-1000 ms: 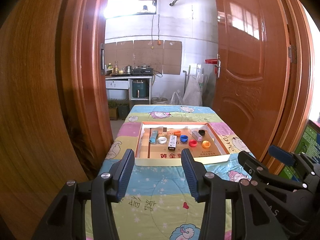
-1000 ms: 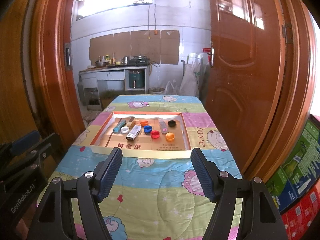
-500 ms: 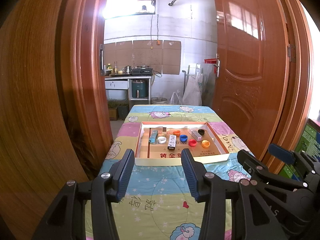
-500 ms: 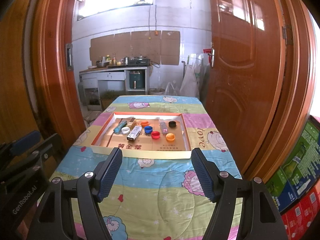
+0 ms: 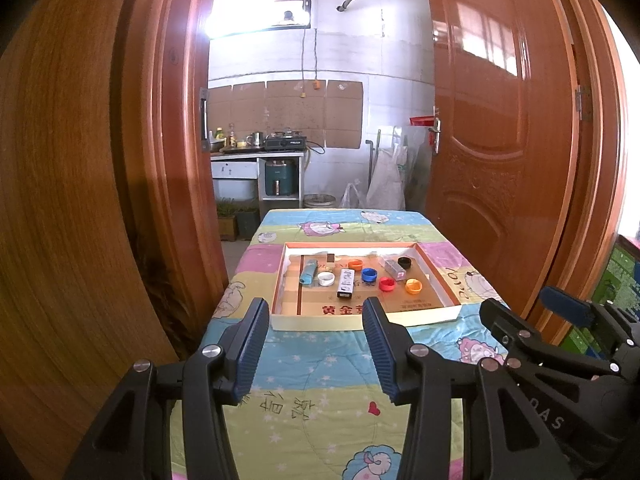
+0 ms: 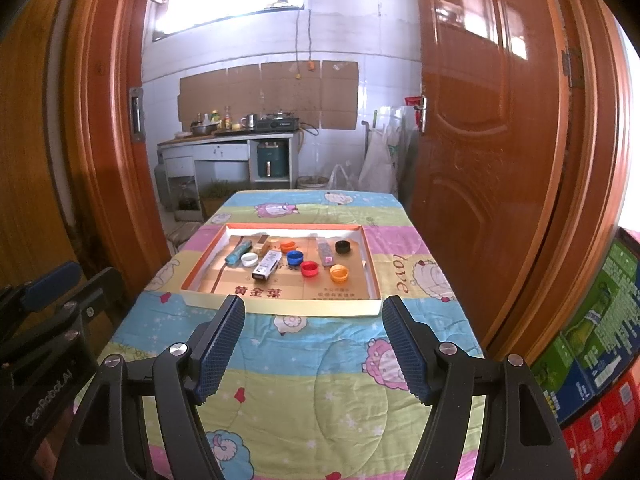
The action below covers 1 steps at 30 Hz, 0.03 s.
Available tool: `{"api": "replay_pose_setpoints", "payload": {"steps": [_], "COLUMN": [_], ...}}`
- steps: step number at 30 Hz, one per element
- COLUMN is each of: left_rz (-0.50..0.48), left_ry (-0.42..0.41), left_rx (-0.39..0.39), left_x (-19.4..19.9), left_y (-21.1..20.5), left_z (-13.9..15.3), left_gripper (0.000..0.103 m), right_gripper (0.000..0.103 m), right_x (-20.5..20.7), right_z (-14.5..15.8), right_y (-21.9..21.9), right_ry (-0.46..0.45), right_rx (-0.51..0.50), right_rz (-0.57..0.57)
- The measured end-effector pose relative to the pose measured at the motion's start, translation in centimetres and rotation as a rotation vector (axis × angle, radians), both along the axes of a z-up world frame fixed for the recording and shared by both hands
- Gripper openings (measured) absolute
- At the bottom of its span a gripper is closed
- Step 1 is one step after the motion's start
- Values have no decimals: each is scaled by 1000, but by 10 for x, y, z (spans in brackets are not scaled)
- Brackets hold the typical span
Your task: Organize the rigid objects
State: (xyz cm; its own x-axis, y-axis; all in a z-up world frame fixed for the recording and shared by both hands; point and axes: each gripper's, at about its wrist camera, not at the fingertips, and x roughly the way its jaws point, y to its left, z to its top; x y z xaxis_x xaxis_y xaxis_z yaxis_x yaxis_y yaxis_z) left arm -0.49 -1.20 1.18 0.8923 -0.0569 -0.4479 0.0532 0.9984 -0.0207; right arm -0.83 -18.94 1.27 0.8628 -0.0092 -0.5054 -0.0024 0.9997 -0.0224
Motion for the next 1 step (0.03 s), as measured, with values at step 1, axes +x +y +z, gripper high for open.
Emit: {"api": "replay_pose_setpoints", "payload": {"steps": [1], "left_rz": [1], "left_ry": [0], "left_rx": [-2], "left_x": [0], "left_y": [1], "left_z": [0], "left_gripper": [48], "right_gripper": [73], "right_x": [0], "right_z": [0], "right_y": [0], "right_ry": [0], "right_rx": [0], "right_rz": [0]}}
